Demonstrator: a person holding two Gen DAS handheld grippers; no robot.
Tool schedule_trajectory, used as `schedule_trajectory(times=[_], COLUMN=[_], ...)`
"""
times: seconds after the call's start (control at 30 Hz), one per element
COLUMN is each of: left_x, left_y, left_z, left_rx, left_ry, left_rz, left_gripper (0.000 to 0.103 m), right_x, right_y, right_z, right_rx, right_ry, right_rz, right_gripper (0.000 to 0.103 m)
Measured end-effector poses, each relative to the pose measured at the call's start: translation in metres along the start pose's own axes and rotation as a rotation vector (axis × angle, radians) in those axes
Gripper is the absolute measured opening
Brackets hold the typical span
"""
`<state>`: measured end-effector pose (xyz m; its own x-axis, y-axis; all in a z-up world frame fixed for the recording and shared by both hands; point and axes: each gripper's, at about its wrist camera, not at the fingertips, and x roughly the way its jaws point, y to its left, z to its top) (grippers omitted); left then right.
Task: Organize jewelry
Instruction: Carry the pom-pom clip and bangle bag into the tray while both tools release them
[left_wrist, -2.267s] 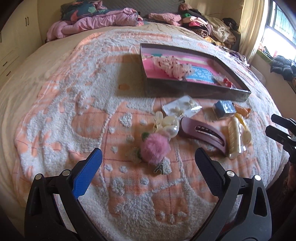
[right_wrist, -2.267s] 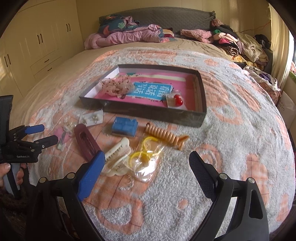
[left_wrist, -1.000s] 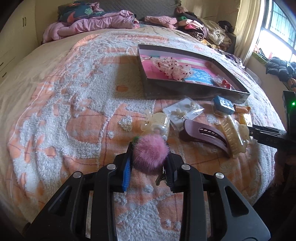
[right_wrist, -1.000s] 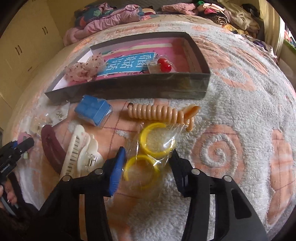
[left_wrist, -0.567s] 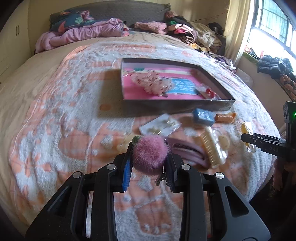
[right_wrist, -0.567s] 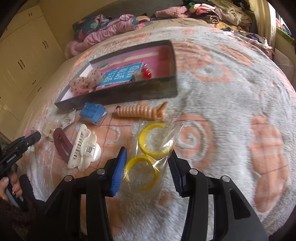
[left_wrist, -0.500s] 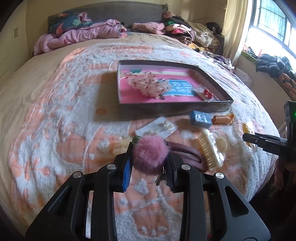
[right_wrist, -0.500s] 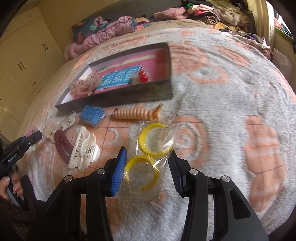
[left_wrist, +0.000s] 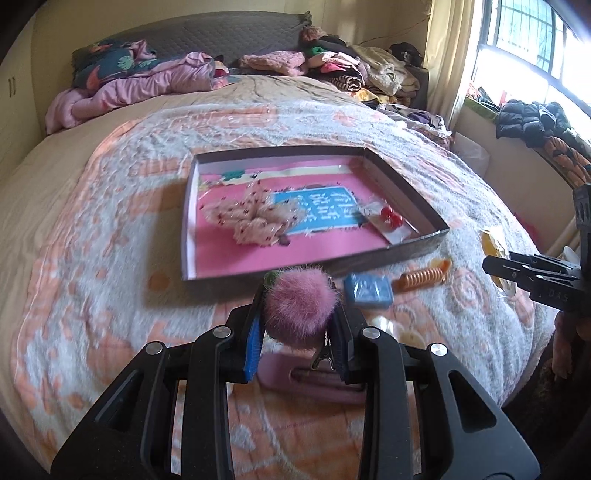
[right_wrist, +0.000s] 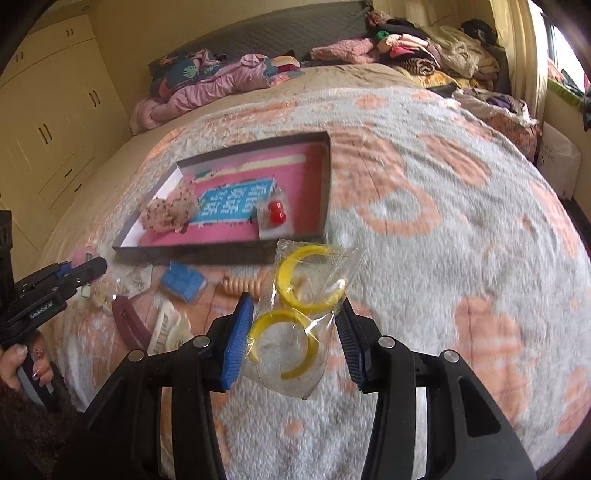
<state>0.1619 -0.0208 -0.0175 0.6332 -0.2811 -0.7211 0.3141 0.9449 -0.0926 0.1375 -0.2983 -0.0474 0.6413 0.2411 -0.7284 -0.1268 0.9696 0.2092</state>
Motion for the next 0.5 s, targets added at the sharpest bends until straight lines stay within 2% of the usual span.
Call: schedule_trajectory(times=[0.5], left_x=[0.044], left_y=[-0.001], left_z=[0.051], left_rx=[0.016], left_ry=[0.008], left_rz=[-0.016], left_gripper=[0.023], right_x=[0.034], right_y=[0.018], right_z=[0.071], right_rx=[-0.088], right_ry=[-0.051], right_rz=[-0.006], right_gripper=[0.044])
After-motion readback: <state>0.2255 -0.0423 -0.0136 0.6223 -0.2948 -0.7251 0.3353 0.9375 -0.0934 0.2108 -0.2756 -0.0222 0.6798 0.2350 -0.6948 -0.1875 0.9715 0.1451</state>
